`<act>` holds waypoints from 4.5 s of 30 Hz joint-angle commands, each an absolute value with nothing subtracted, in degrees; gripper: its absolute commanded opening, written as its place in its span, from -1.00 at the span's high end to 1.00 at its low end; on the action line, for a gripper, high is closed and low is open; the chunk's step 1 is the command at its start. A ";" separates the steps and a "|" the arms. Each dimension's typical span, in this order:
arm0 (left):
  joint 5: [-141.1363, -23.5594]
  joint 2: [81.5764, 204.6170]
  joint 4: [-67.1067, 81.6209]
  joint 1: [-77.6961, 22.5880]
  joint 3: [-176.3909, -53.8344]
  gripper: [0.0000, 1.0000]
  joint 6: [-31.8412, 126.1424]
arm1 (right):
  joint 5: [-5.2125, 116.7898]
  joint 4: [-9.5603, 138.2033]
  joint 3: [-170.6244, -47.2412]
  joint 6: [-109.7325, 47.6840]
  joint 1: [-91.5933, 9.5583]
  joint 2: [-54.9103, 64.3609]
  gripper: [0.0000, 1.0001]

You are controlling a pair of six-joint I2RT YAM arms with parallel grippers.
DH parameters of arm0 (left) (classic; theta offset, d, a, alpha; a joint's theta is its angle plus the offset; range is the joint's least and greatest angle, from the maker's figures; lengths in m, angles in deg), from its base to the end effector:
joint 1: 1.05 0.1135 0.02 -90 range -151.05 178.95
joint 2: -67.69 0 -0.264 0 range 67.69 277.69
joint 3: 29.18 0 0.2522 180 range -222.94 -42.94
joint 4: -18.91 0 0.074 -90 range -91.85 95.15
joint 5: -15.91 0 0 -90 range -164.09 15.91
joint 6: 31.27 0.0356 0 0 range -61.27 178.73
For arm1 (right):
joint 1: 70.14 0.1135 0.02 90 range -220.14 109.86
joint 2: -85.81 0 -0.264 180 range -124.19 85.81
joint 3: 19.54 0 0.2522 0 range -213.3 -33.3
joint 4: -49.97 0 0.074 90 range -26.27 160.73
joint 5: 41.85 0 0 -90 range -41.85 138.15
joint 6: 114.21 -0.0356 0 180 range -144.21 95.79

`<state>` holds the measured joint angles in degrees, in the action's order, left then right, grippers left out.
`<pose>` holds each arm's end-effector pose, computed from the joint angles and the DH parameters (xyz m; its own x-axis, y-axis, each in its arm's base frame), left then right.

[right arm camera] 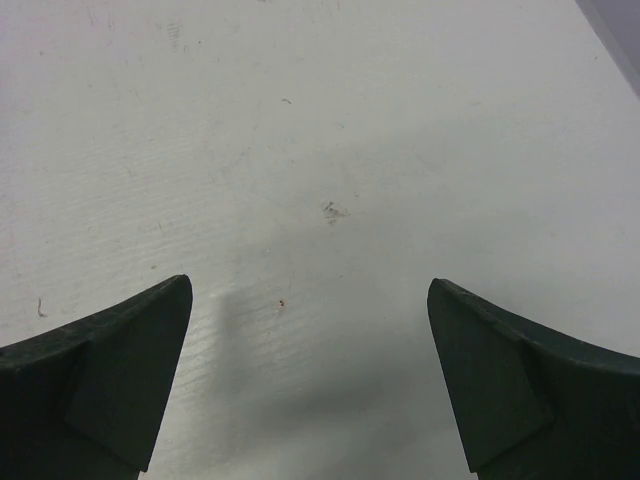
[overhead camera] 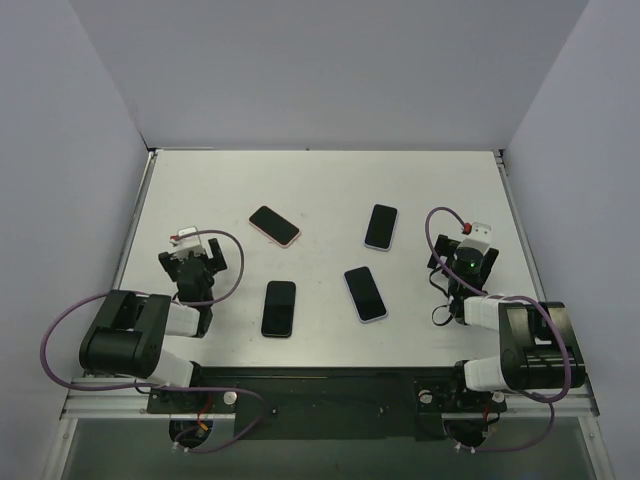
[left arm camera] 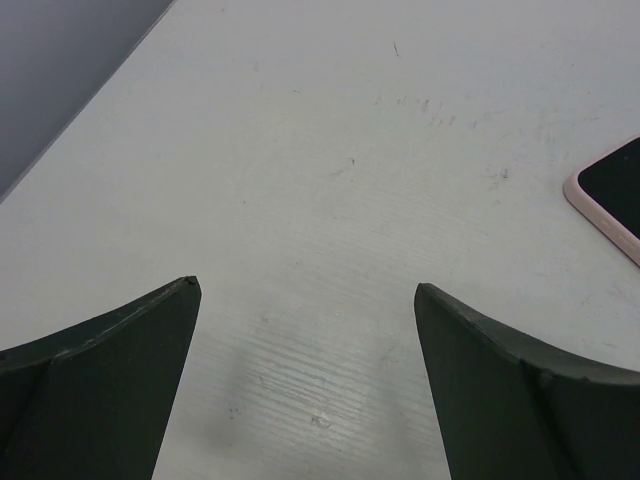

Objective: Take the phone out of the phone case
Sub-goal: Pick up the phone at the center of the board.

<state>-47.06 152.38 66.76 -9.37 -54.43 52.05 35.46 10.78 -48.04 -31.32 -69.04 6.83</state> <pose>0.2273 -0.0169 0.1380 -0.1612 -0.0811 -0.9836 -0.3326 0.9428 -0.0233 0.2368 -0.0033 0.1568 -0.1699 0.1175 -0.9784 0.2194 0.9725 0.0787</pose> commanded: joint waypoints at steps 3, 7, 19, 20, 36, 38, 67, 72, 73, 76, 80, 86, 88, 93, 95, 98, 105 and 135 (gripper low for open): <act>-47.81 151.45 70.10 -7.21 -56.30 -1.00 50.29 | 34.61 7.21 -49.38 -30.80 -69.09 7.76 -0.97; -46.05 149.35 69.40 -7.99 -55.17 -1.00 50.20 | 34.10 6.96 -49.47 -31.33 -69.27 7.93 -0.97; -23.20 128.97 41.83 -16.61 -66.66 -1.00 50.92 | 22.88 66.23 -73.17 -47.58 -63.11 29.91 -0.97; -23.46 126.43 35.28 -16.61 -69.63 -1.00 48.04 | 25.45 71.76 -74.42 -48.55 -63.20 29.47 -0.97; -55.51 95.56 -20.42 -15.03 -84.61 -0.96 20.85 | 49.56 88.86 -82.42 -47.33 -45.73 18.24 -1.00; -58.42 93.88 -23.48 -15.03 -84.08 -0.96 20.06 | 45.02 90.09 -84.09 -46.80 -40.02 13.51 -1.00; -91.58 102.05 -22.63 -23.11 -77.31 -0.96 10.14 | 51.14 86.85 -90.17 -42.76 -30.42 -13.51 -0.55; -90.69 105.04 -18.94 -26.89 -74.24 -0.96 3.46 | 52.01 83.77 -88.41 -43.72 -30.24 -13.25 0.18; -90.78 106.26 -16.49 -27.42 -73.01 -0.96 1.10 | 51.84 82.03 -87.97 -44.16 -29.81 -12.72 0.28; -88.86 107.85 -12.61 -31.01 -70.81 -0.96 -3.22 | 50.61 78.15 -84.38 -45.04 -28.84 -8.52 0.79; -85.00 109.96 -1.92 -36.63 -67.82 -0.96 -9.64 | 50.17 73.05 -79.89 -46.36 -28.22 -2.28 1.00; -79.02 119.53 6.28 -42.79 -68.51 -0.96 -14.40 | 53.76 61.99 -70.48 -49.95 -28.13 11.33 1.00; -76.73 122.44 7.43 -44.20 -70.27 -0.97 -13.69 | 55.61 60.48 -68.46 -51.01 -28.13 15.64 1.00; -71.73 127.71 13.94 -48.33 -71.15 -0.96 -14.92 | 60.52 58.81 -65.38 -56.46 -27.96 24.36 1.00; -70.06 129.03 16.48 -50.00 -71.94 -0.96 -13.87 | 61.68 58.37 -64.85 -58.74 -27.43 25.94 1.00; -67.76 130.53 20.78 -52.29 -72.56 -0.96 -13.08 | 62.56 58.28 -64.33 -60.85 -26.12 27.79 1.00; -65.13 135.10 25.02 -57.30 -73.70 -0.96 -13.34 | 61.16 61.18 -65.82 -60.33 -22.16 29.90 1.00; -88.90 122.73 18.60 -45.29 -75.64 1.00 4.85 | 69.80 73.41 -68.02 -55.94 -20.65 40.62 -0.70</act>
